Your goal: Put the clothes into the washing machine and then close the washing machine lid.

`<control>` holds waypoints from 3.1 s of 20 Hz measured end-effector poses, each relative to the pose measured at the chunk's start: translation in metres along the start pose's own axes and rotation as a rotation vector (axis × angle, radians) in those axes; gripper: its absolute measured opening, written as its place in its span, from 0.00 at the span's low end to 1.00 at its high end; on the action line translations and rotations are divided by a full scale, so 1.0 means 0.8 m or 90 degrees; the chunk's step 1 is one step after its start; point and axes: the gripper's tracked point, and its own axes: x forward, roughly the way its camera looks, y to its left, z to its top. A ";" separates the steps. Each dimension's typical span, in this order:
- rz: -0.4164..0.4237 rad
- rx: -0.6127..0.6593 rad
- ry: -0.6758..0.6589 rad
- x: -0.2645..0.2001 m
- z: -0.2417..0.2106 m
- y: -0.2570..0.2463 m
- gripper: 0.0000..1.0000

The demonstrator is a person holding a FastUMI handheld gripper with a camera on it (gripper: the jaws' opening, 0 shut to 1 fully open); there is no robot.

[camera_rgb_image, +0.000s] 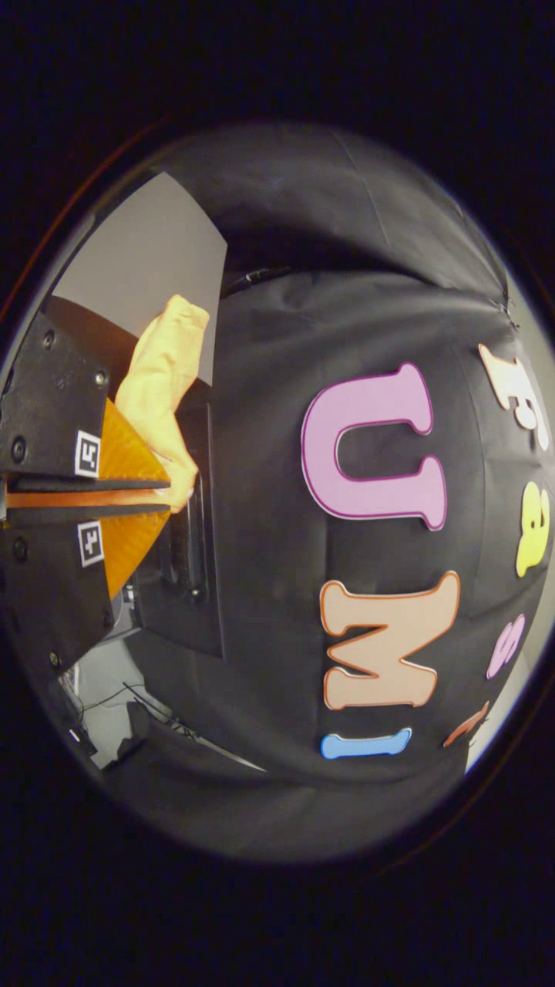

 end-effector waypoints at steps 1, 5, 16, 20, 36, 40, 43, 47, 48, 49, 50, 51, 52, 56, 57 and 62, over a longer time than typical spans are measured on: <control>-0.001 0.011 -0.010 0.002 0.005 -0.004 0.05; -0.004 0.011 -0.021 0.004 0.015 -0.011 0.02; 0.012 -0.021 0.002 0.031 -0.001 0.011 0.22; 0.010 -0.051 0.010 0.053 -0.005 0.018 0.55; -0.054 -0.059 -0.007 0.189 0.008 -0.003 0.91; -0.080 -0.033 -0.007 0.212 0.014 -0.020 0.91; -0.096 -0.037 0.015 0.222 0.001 -0.032 0.93; -0.096 -0.037 0.014 0.226 -0.004 -0.034 0.93; -0.095 -0.036 0.018 0.223 -0.005 -0.034 0.92; -0.094 -0.042 0.015 0.223 -0.006 -0.032 0.92; -0.093 -0.046 0.016 0.221 -0.006 -0.033 0.93; -0.093 -0.045 0.008 0.218 -0.005 -0.032 0.93; -0.090 -0.043 0.001 0.216 -0.006 -0.033 0.93; -0.066 -0.042 -0.023 0.210 -0.007 -0.032 0.93; -0.062 -0.042 -0.027 0.208 -0.006 -0.032 0.93; -0.053 -0.046 -0.028 0.189 -0.012 -0.032 0.93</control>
